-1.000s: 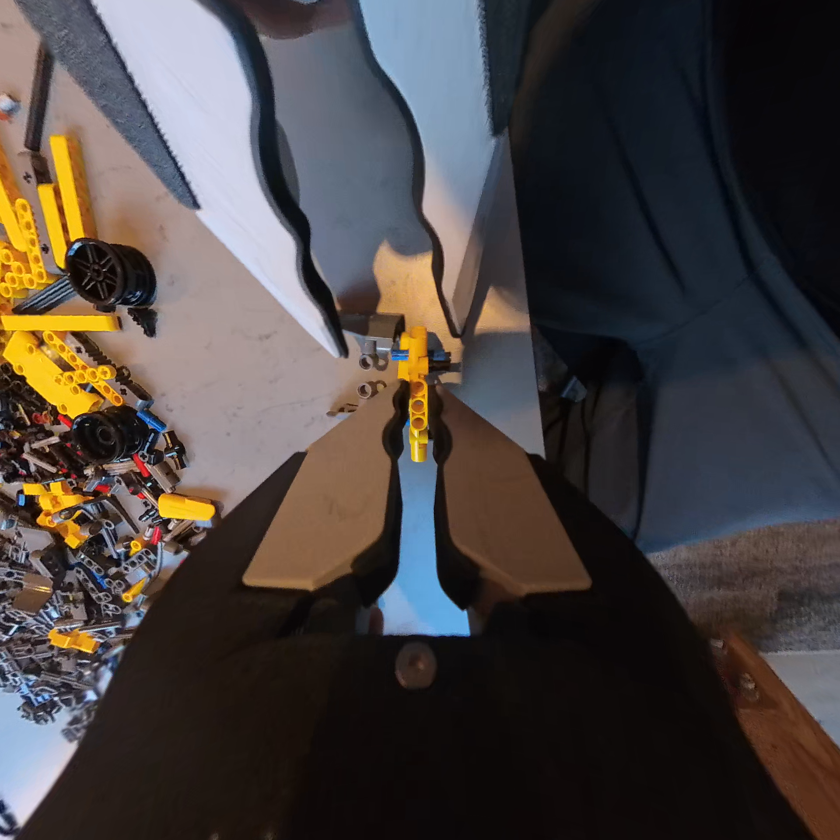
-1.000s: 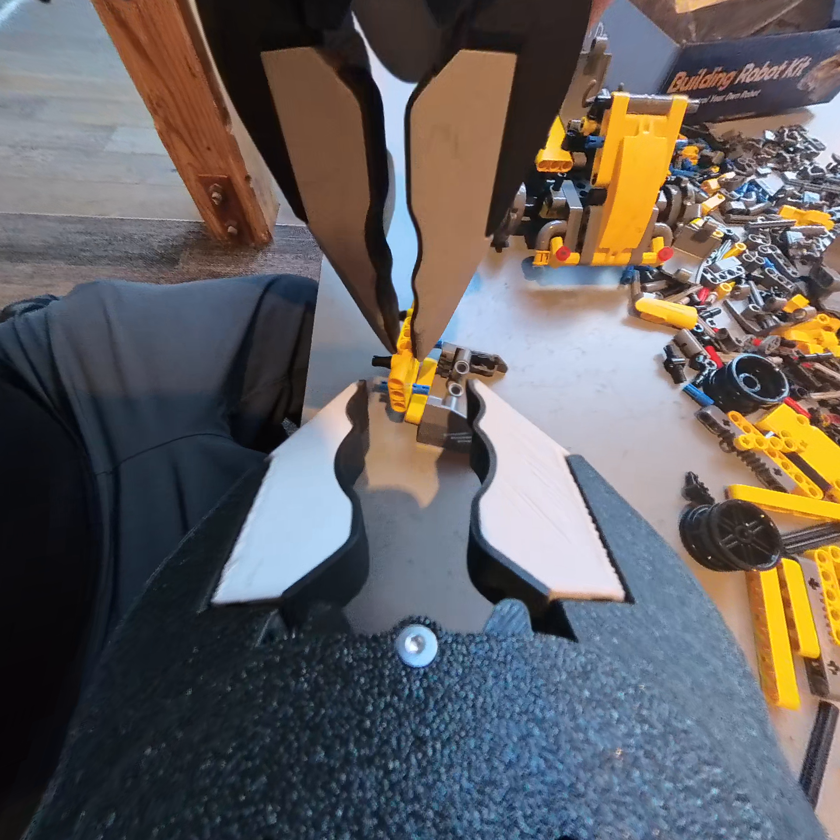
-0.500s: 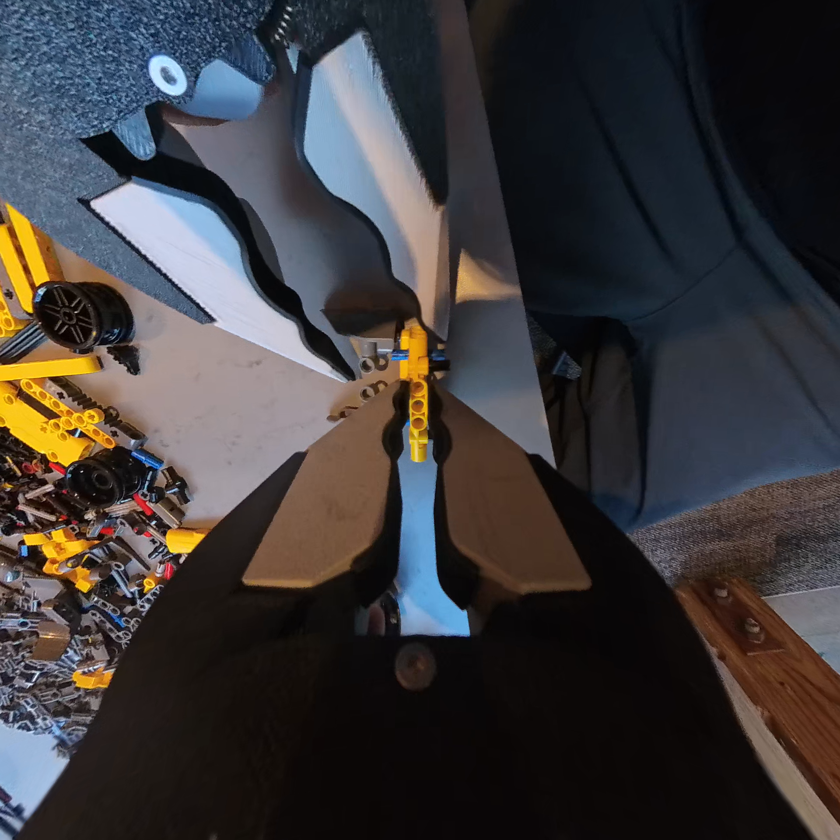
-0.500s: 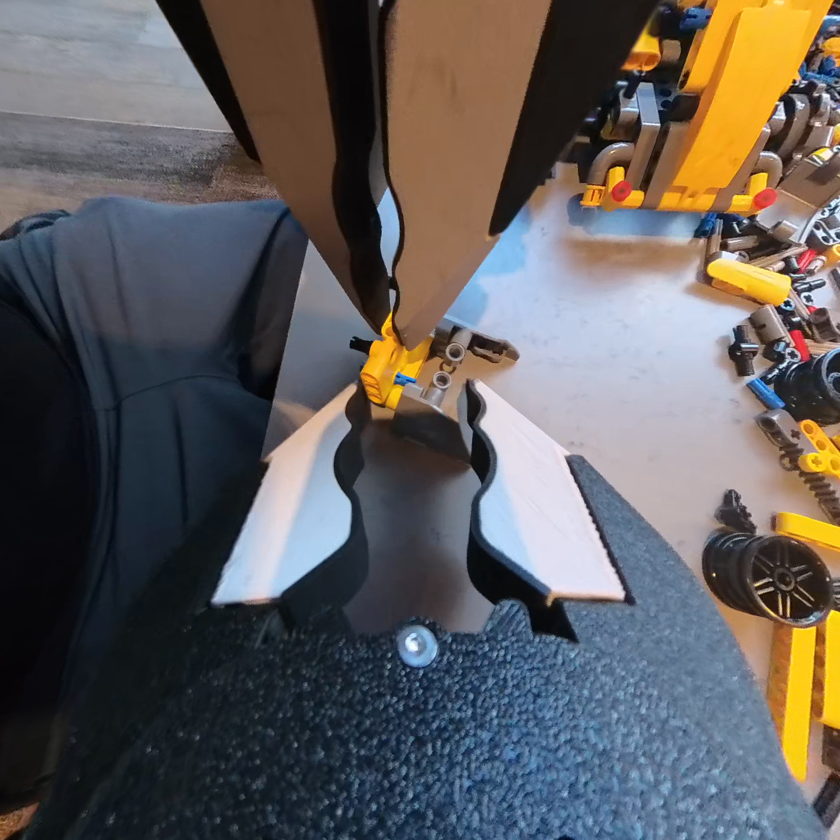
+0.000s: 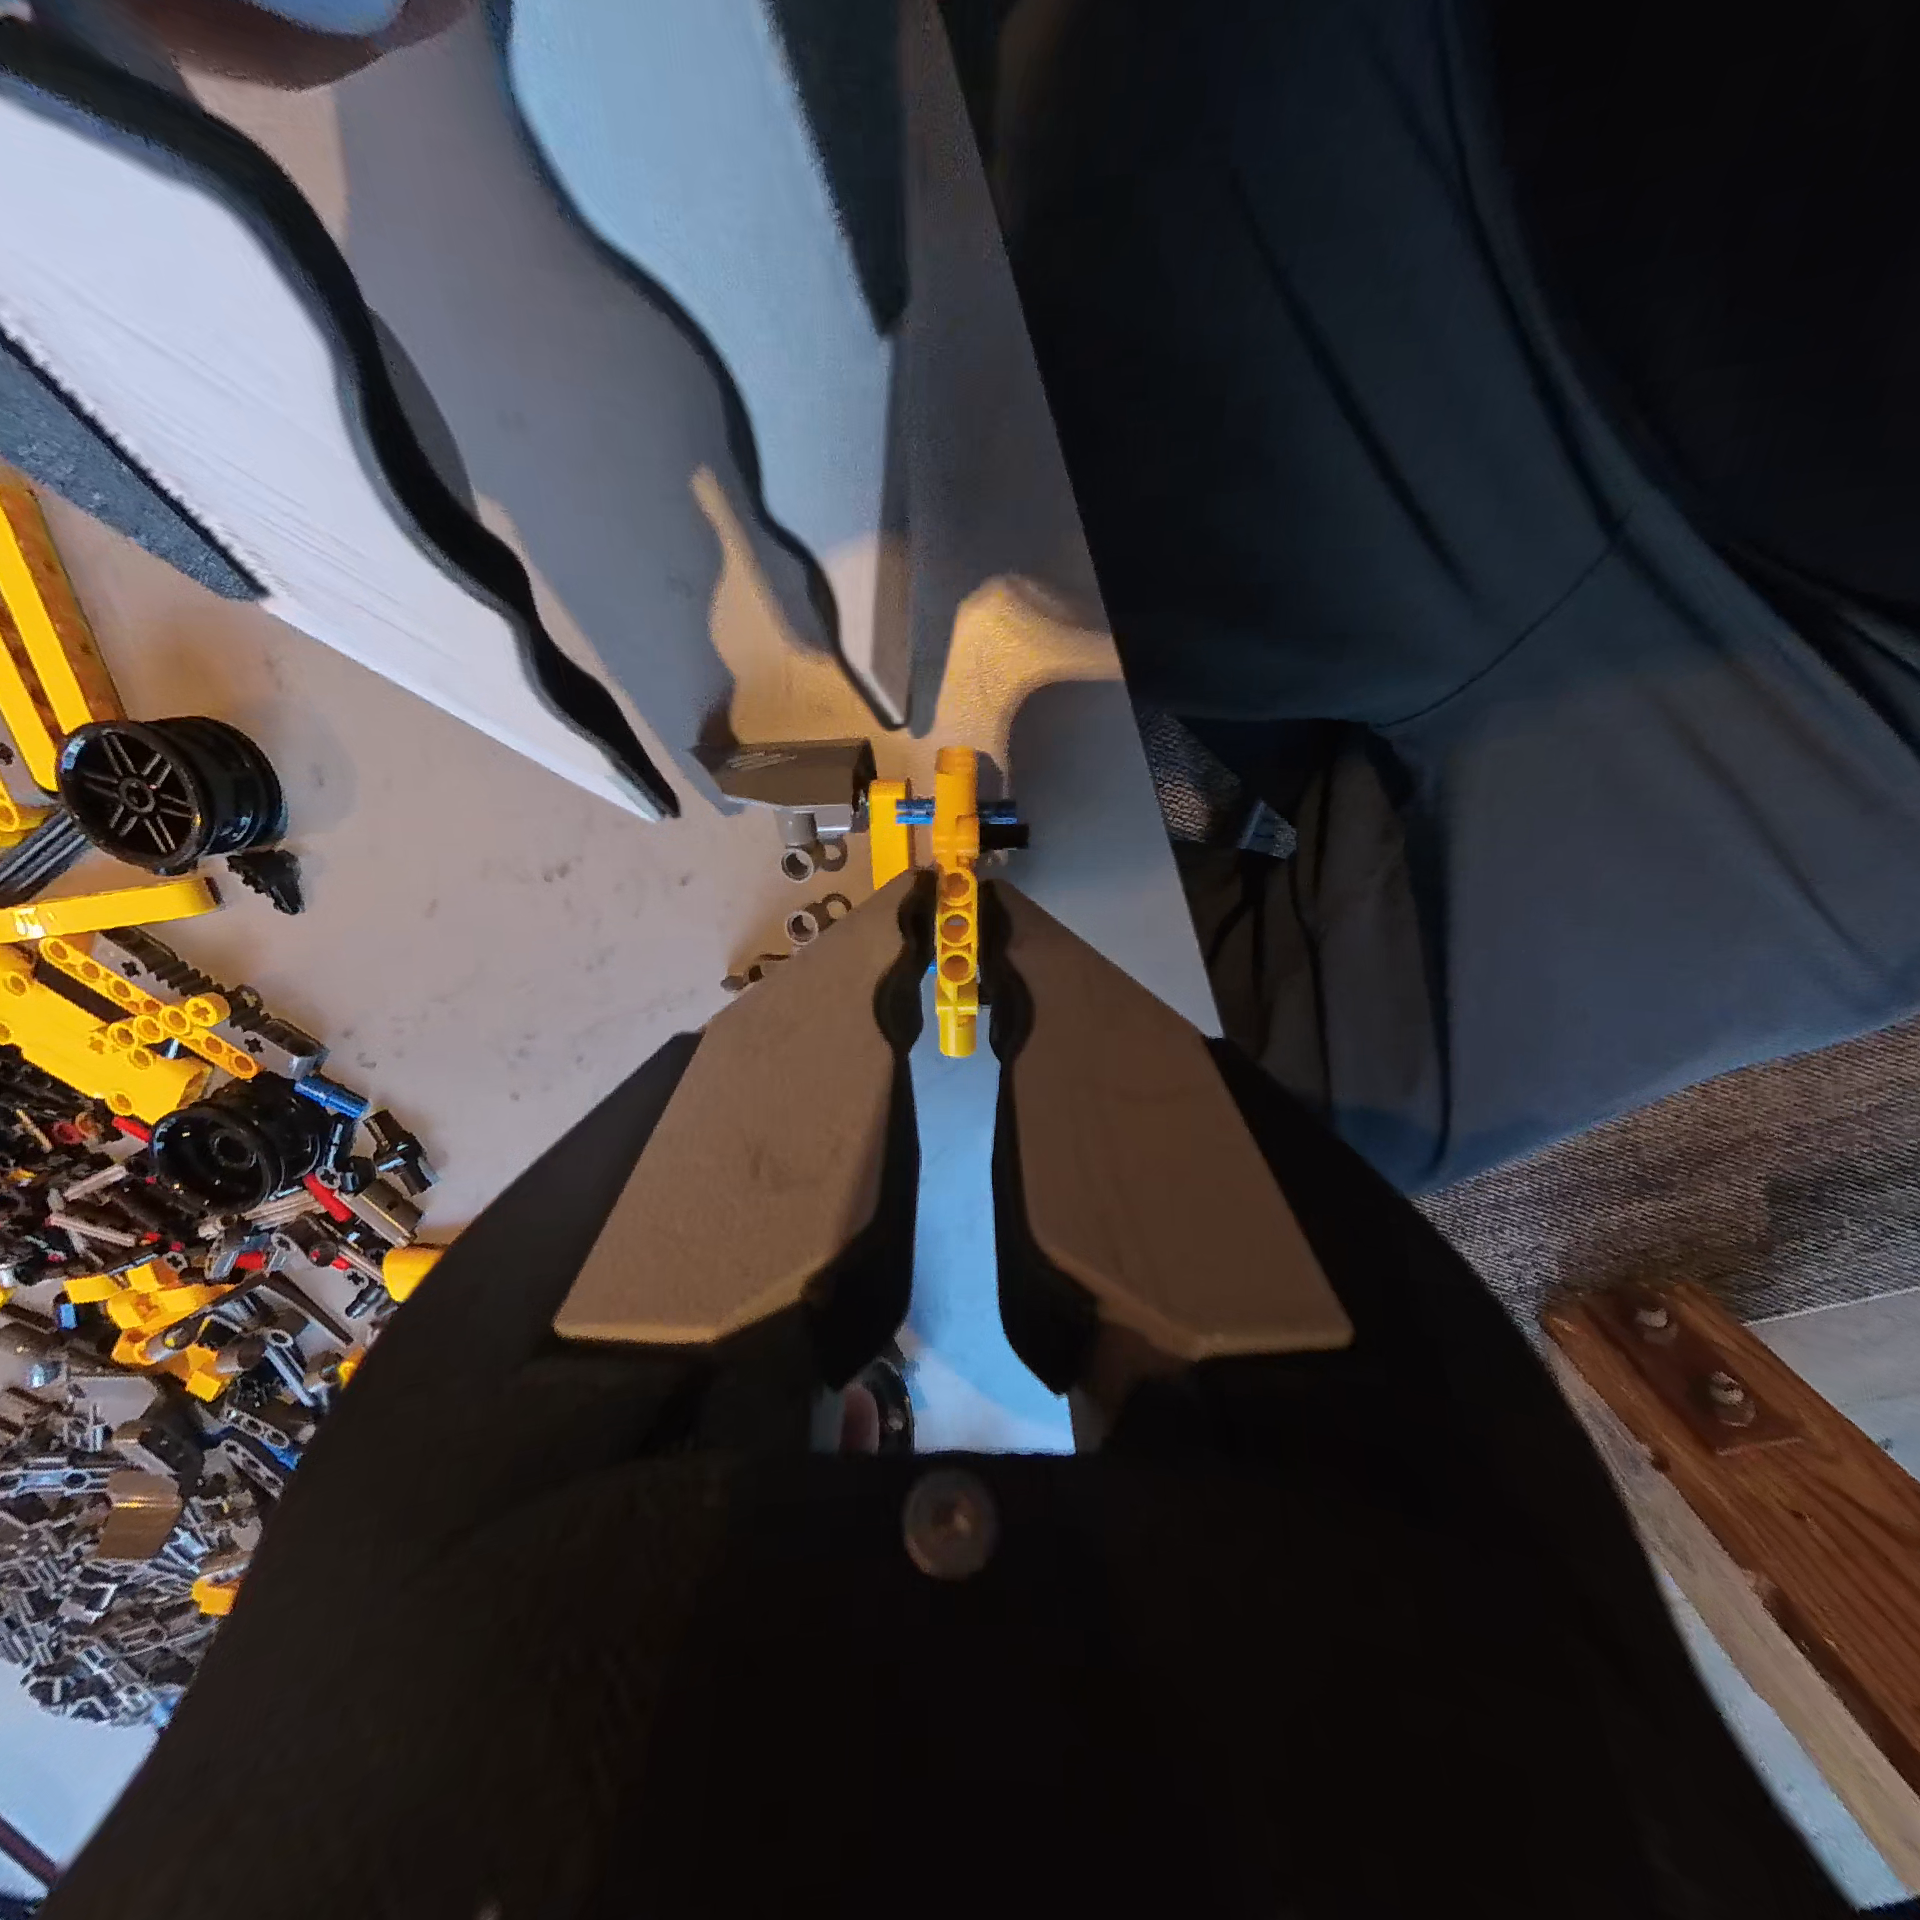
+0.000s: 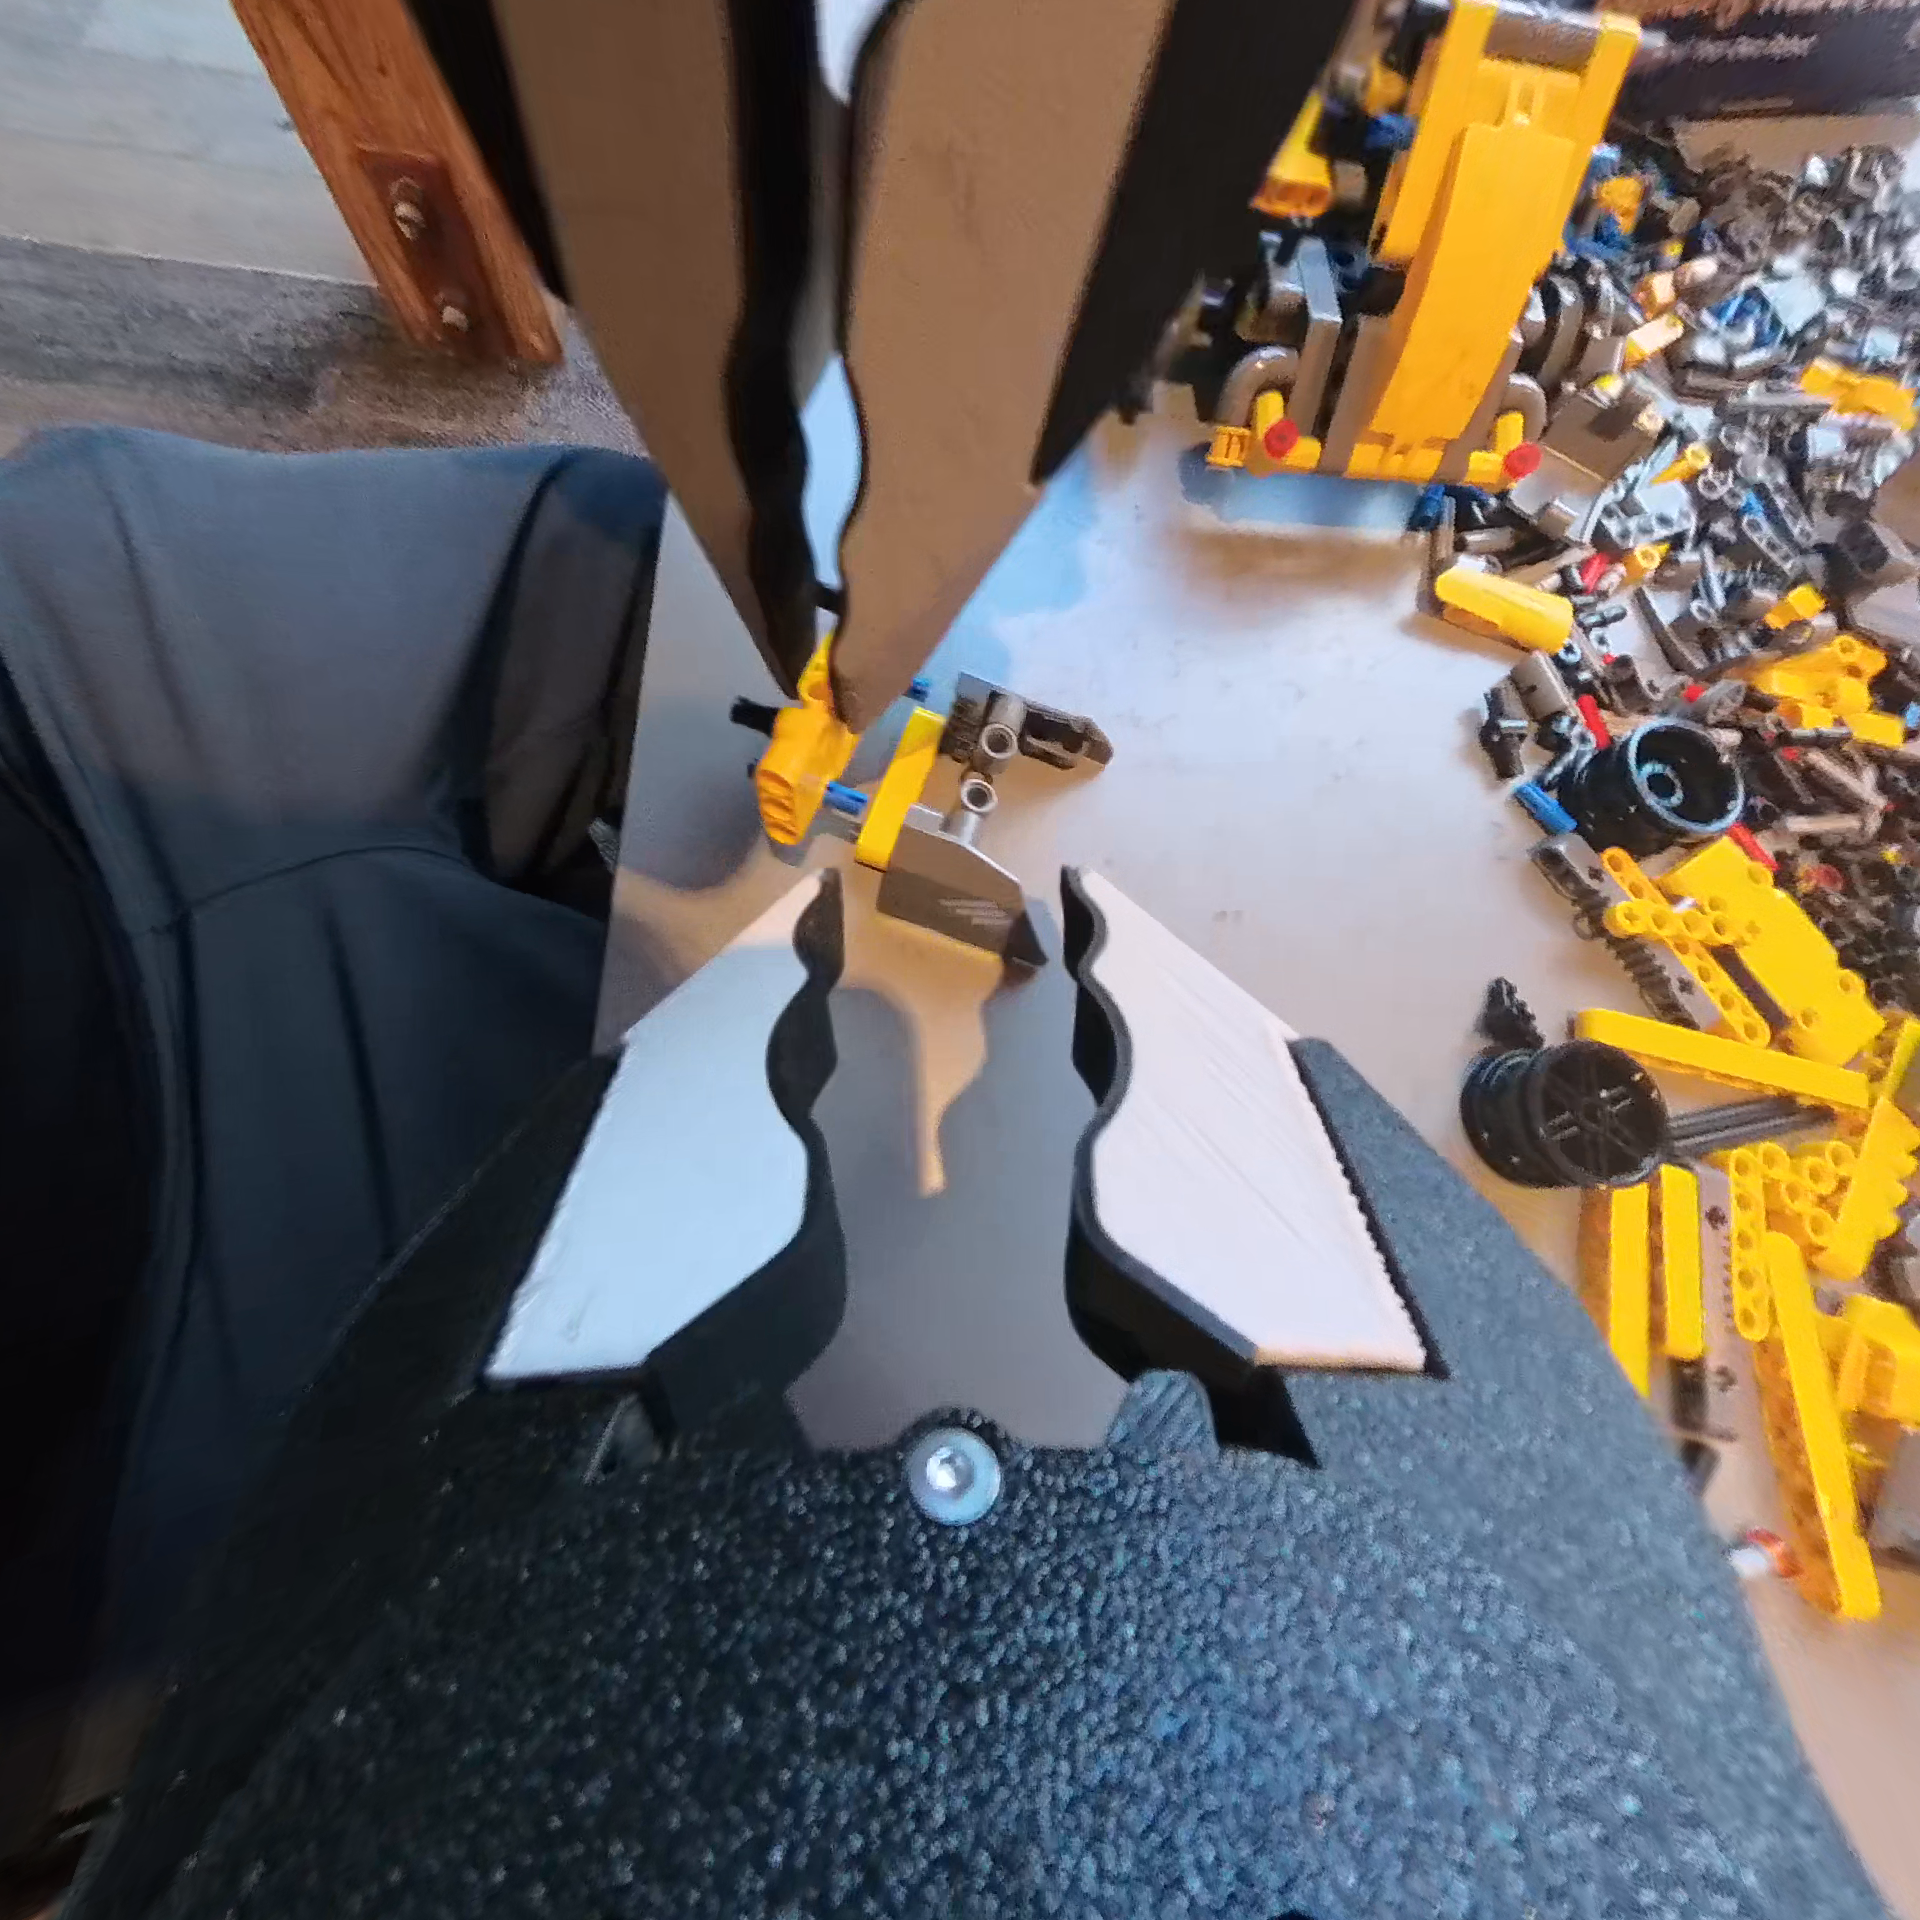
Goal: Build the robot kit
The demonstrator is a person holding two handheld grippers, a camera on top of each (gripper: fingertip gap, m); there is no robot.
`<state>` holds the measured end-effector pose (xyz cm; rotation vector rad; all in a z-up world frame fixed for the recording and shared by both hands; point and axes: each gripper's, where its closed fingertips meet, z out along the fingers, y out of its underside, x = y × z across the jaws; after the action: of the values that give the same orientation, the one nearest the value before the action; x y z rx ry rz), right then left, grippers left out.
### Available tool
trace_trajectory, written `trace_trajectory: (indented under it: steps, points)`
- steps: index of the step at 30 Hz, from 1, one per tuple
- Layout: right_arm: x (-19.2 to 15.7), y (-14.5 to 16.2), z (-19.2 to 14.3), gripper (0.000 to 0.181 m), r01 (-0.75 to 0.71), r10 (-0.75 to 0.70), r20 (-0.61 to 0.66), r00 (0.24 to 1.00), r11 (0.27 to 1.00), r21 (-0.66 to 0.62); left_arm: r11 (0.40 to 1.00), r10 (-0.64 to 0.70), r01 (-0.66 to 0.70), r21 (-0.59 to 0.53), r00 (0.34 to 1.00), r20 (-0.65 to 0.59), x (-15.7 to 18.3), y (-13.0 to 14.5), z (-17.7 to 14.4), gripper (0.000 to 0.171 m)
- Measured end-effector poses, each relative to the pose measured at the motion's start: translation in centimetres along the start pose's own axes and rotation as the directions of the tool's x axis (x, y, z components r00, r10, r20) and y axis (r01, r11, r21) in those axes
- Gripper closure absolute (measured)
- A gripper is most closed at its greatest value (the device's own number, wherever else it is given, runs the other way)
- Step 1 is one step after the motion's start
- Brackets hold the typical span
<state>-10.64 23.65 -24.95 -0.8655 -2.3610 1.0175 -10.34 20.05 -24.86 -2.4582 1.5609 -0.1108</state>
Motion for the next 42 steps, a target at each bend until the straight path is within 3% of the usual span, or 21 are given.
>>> trace_trajectory:
  steps: [1, 4, 12, 21, 30, 33, 37, 42]
  points:
    - [0.1, 0.1, 0.1, 0.139, -0.033, 0.033, 0.010, 0.999, 0.999, 0.004, 1.000, 0.001, -0.001, -0.001, 1.000, 0.002, 0.0, 0.0, -0.1, 0.165]
    - [0.0, -0.2, 0.3, 0.137, -0.093, 0.091, 0.046, 0.995, 0.995, 0.027, 1.000, -0.007, 0.007, 0.004, 1.000, 0.007, -0.1, 0.2, -0.2, 0.166]
    - [0.3, 0.9, 1.7, 0.149, -0.079, 0.080, 0.096, 0.992, 0.997, -0.019, 1.000, -0.012, 0.012, 0.006, 1.000, -0.004, 0.0, 0.1, 0.1, 0.166]
    - [-0.1, 0.7, 1.9, 0.150, 0.043, -0.040, 0.219, 0.975, 0.999, -0.006, 0.999, -0.044, 0.044, -0.015, 0.999, -0.023, -0.3, 0.0, 0.4, 0.166]
    - [-0.1, 0.9, 1.8, 0.152, 0.108, -0.105, 0.216, 0.971, 0.994, 0.001, 0.994, -0.091, 0.091, -0.067, 0.996, 0.004, -0.6, 0.4, 0.6, 0.166]
    - [-0.2, 1.1, 1.7, 0.169, 0.123, -0.120, 0.227, 0.967, 0.992, -0.002, 0.995, -0.081, 0.082, -0.060, 0.997, 0.013, -0.4, 0.4, 0.6, 0.165]
    - [0.1, 1.2, 1.8, 0.163, 0.079, -0.072, 0.239, 0.968, 0.997, -0.020, 0.996, -0.079, 0.080, -0.051, 0.997, 0.012, -0.4, 0.5, 0.7, 0.166]
    - [1.6, 1.1, 0.9, 0.144, 0.056, -0.051, 0.108, 0.993, 0.998, -0.038, 0.992, -0.115, 0.116, -0.043, 0.993, 0.019, 0.6, 1.0, 0.3, 0.165]
